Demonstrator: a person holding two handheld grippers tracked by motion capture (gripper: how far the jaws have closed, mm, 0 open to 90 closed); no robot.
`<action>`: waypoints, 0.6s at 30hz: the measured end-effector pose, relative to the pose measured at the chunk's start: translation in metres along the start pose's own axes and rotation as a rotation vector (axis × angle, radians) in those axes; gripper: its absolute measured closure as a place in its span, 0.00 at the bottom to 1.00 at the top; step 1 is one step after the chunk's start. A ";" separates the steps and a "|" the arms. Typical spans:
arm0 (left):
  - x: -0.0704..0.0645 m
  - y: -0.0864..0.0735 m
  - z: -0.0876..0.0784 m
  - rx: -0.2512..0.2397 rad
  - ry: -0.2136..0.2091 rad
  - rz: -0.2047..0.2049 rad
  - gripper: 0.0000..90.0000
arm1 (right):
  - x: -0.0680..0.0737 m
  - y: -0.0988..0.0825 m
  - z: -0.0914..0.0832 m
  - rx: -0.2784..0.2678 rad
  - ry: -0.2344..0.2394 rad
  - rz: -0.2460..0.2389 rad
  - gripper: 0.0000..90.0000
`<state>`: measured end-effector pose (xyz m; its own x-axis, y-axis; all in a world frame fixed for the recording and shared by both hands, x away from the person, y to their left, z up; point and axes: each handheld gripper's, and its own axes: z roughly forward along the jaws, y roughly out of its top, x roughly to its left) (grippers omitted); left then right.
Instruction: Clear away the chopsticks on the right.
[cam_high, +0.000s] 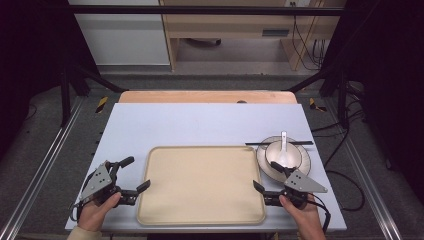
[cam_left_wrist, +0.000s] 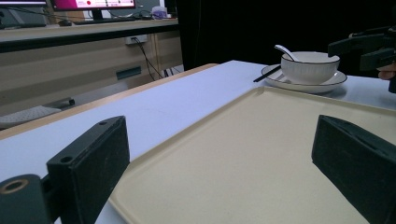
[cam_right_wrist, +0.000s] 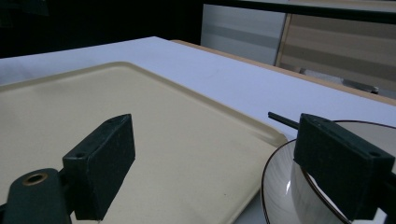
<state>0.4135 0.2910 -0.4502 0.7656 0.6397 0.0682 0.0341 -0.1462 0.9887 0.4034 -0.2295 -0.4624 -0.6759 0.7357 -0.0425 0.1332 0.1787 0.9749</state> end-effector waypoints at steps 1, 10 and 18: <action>0.000 0.000 0.000 0.000 0.000 0.000 0.04 | 0.000 0.000 0.000 0.000 0.000 0.000 0.14; -0.002 0.000 0.000 0.006 -0.004 0.000 0.04 | 0.001 0.008 -0.005 0.004 0.014 0.038 0.08; -0.002 0.000 -0.001 0.011 0.001 -0.007 0.04 | -0.002 0.069 -0.032 0.038 -0.106 -0.155 0.30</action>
<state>0.4116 0.2901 -0.4502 0.7648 0.6414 0.0610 0.0467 -0.1495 0.9877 0.3911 -0.2392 -0.3881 -0.6104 0.7620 -0.2162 0.0621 0.3182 0.9460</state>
